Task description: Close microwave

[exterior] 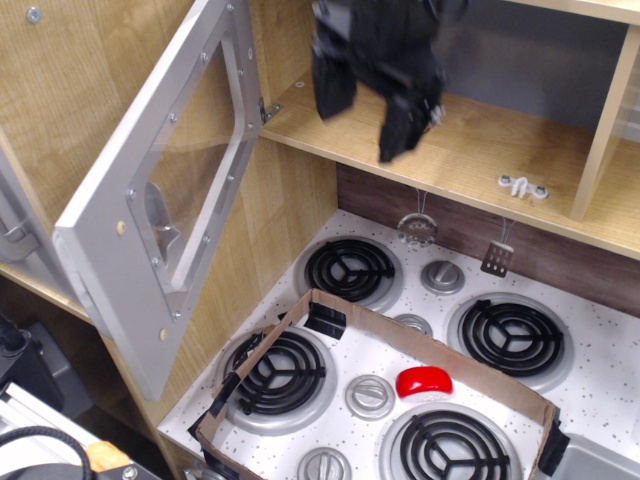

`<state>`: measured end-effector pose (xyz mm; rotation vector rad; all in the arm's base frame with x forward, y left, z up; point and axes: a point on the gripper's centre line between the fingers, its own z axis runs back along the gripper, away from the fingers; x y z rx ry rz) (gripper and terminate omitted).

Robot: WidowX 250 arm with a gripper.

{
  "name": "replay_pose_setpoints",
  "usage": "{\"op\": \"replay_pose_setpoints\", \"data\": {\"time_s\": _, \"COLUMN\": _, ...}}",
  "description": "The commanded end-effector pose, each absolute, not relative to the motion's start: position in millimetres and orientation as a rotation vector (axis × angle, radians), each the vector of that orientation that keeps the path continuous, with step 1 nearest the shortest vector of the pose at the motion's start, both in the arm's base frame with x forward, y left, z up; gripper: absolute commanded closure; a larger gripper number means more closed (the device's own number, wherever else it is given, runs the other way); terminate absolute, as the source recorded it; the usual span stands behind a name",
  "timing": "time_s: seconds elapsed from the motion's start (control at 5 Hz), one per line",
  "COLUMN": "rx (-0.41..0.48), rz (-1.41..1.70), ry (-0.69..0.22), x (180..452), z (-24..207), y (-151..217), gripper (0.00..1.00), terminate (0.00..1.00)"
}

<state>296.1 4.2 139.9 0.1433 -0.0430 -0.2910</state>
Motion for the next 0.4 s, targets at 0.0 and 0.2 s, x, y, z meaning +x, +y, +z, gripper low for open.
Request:
{"op": "replay_pose_setpoints", "data": {"time_s": 0.0, "rx": 0.274, "rz": -0.367, "ry": 0.023, "x": 264, "z": 215, "y": 29, "gripper": 0.00, "terminate": 0.00}}
{"op": "replay_pose_setpoints", "data": {"time_s": 0.2, "rx": 0.305, "rz": -0.413, "ry": 0.105, "x": 247, "z": 226, "y": 49, "gripper": 0.00, "terminate": 0.00}}
